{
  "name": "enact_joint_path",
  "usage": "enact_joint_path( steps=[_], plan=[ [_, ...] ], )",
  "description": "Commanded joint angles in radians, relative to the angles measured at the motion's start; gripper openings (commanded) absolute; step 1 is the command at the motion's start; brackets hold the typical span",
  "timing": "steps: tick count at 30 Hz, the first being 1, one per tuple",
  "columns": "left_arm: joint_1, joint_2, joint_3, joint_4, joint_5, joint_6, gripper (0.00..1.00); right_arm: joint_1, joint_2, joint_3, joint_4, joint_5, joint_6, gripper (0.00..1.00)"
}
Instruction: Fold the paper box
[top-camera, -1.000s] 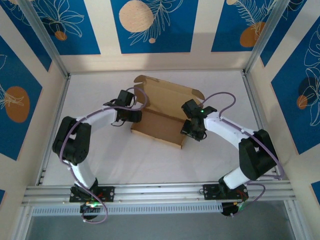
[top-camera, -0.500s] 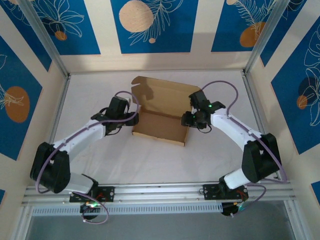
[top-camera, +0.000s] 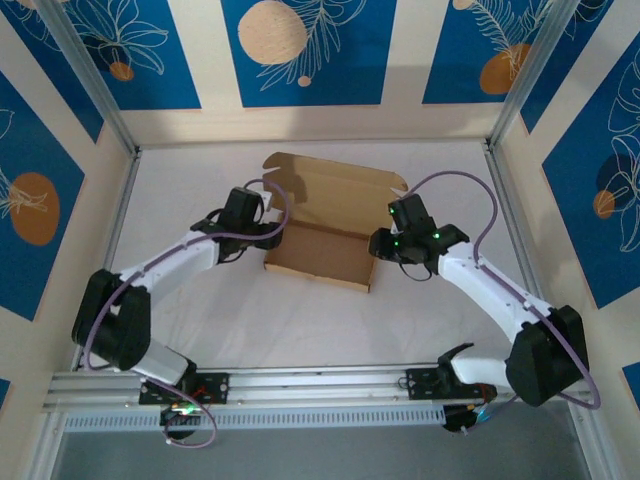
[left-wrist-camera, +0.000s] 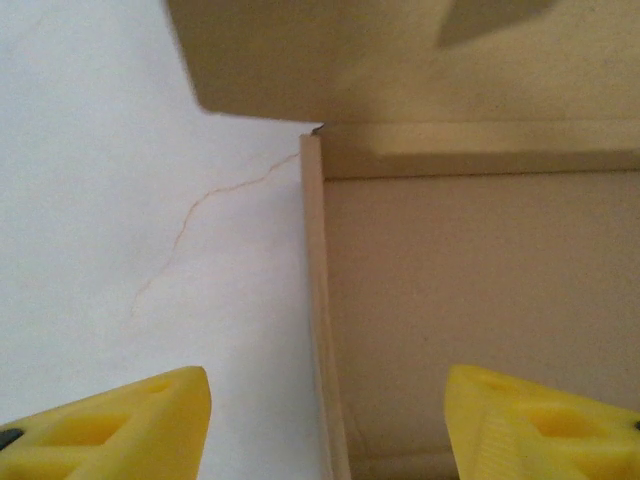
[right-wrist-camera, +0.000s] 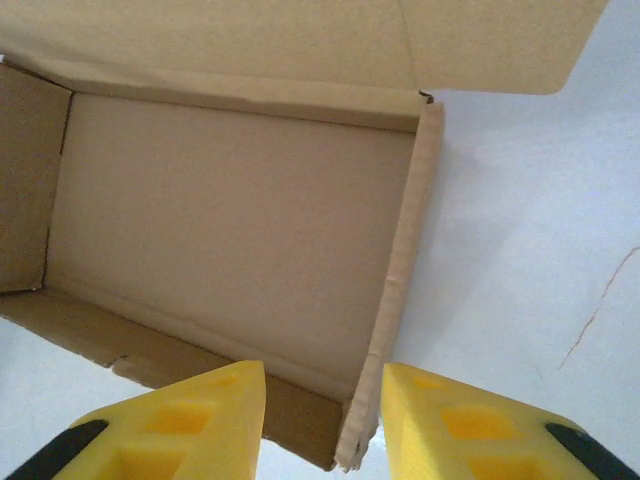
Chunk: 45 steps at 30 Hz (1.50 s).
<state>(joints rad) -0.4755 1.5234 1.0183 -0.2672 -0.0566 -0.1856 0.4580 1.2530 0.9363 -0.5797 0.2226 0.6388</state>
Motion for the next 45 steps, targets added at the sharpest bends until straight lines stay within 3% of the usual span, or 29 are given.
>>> enact_joint_path(
  steps=[1,15,26,34,45],
  plan=[
    [0.007,0.077,0.108,-0.047,0.039,0.098,0.61,0.011,0.061,0.019,-0.057,0.096,0.124,0.38],
    [0.006,0.154,0.076,-0.030,0.001,0.065,0.58,0.002,0.226,0.038,-0.054,0.054,0.104,0.43],
    [0.000,0.184,0.065,-0.019,-0.023,0.080,0.55,-0.001,0.354,0.132,-0.102,0.087,0.077,0.37],
    [-0.013,0.188,0.081,-0.030,-0.016,0.066,0.53,0.010,0.451,0.210,-0.193,0.152,0.060,0.32],
    [-0.038,0.189,0.095,-0.043,-0.008,0.067,0.53,0.086,0.578,0.334,-0.327,0.385,-0.017,0.15]
  ],
)
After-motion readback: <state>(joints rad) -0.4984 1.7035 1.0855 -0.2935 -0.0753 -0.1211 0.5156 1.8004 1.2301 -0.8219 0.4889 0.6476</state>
